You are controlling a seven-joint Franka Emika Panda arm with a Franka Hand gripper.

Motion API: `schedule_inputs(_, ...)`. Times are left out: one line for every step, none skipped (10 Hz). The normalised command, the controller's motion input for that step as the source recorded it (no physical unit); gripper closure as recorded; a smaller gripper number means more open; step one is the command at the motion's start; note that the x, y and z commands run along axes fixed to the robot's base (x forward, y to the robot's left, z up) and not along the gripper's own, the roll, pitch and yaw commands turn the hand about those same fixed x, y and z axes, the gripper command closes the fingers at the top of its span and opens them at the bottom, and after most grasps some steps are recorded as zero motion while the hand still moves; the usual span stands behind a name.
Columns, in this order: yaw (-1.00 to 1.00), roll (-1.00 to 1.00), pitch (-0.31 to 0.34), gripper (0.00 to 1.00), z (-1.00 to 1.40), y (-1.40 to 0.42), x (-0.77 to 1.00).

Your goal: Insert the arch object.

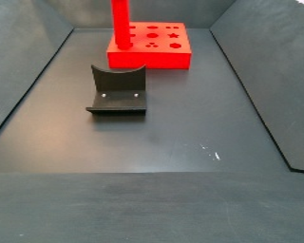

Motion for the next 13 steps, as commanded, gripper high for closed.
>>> schedule_inputs(0.06, -0.20, -0.007, 1.00, 0.26, 0.00, -0.04)
schedule_inputs(0.23, -0.25, 0.000, 1.00, 0.35, -0.12, 0.13)
schedule_inputs(0.18, -0.24, 0.000, 1.00, 0.00, 0.00, 0.02)
schedule_inputs(0.00, 0.00, 0.000, 1.00, -0.02, 0.00, 0.00)
schedule_inputs(0.00, 0.00, 0.000, 1.00, -0.07, 0.00, -0.02)
schedule_inputs(0.03, 0.00, -0.004, 1.00, -0.12, 0.00, -0.03)
schedule_inputs(0.08, 0.00, -0.024, 1.00, -0.27, 0.00, -0.06)
schedule_inputs(0.10, 0.00, -0.021, 1.00, -0.32, 0.00, -0.05)
schedule_inputs(0.10, 0.00, -0.011, 1.00, -0.29, 0.00, -0.02)
schedule_inputs(0.12, 0.00, -0.004, 1.00, -0.29, 0.00, 0.00)
schedule_inputs(0.17, 0.00, 0.000, 1.00, -0.31, 0.00, 0.03)
schedule_inputs(0.22, 0.00, 0.000, 1.00, -0.31, 0.00, 0.14)
schedule_inputs(0.22, 0.01, 0.000, 1.00, -0.29, 0.00, 0.16)
